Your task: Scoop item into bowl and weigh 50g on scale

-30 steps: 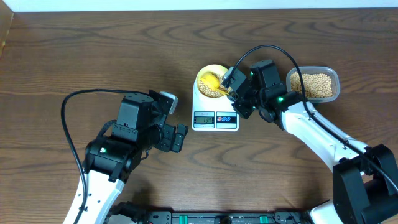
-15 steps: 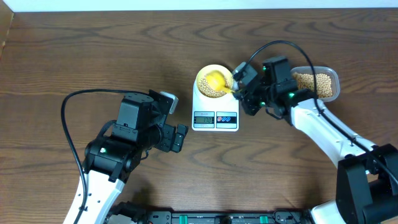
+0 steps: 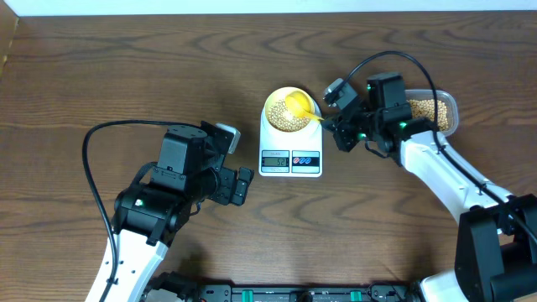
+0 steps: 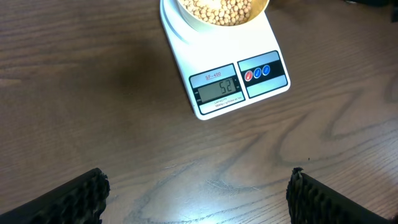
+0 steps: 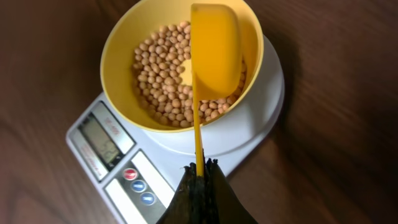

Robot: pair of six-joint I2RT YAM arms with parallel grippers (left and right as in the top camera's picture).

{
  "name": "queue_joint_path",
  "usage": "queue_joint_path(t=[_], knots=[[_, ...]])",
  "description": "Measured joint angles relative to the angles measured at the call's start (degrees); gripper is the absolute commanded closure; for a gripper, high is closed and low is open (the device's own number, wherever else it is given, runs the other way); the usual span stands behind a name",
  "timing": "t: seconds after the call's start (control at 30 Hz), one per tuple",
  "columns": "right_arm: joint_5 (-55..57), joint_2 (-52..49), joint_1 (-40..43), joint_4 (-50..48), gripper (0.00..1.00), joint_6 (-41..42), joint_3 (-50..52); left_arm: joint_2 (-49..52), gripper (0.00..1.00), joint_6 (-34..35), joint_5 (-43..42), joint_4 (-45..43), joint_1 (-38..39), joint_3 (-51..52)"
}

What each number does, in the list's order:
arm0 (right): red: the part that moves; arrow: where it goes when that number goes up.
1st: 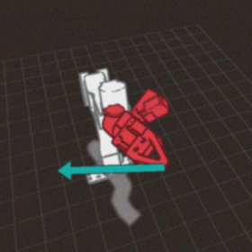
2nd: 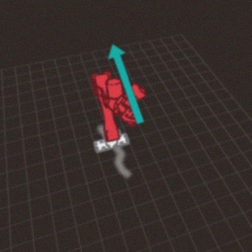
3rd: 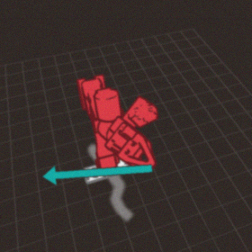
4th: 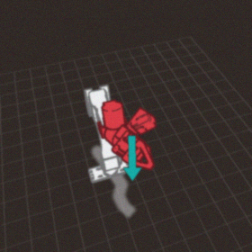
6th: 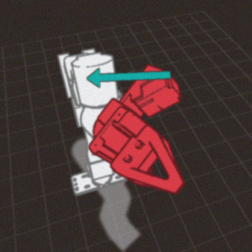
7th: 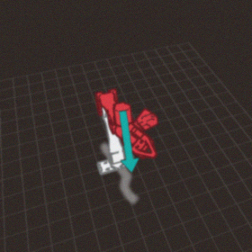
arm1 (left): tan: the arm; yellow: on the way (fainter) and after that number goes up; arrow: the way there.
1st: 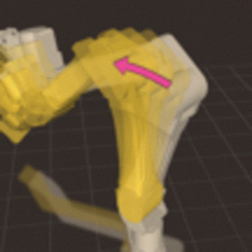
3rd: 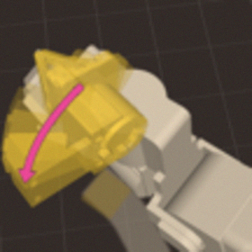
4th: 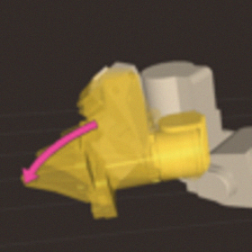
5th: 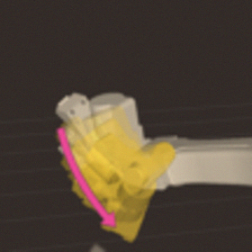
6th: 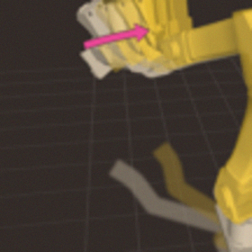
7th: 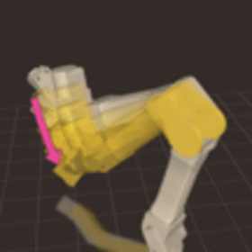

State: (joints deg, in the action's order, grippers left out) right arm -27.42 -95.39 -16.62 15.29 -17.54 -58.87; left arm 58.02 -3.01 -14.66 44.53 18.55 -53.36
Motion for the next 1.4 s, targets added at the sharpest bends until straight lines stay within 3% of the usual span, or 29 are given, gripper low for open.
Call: queue_joint_path(t=[0.43, 1.4], knots=[[8.8, 0.5, -4.3, 1.3, 0.99, -5.7, 0.0, 0.0, 0.06, 0.0, 0.0, 0.0, 0.0, 0.0], [-0.7, 0.5, -4.2, 1.6, 0.99, -5.0, 0.0, 0.0, 0.06, 0.0, 0.0, 0.0, 0.0, 0.0]])
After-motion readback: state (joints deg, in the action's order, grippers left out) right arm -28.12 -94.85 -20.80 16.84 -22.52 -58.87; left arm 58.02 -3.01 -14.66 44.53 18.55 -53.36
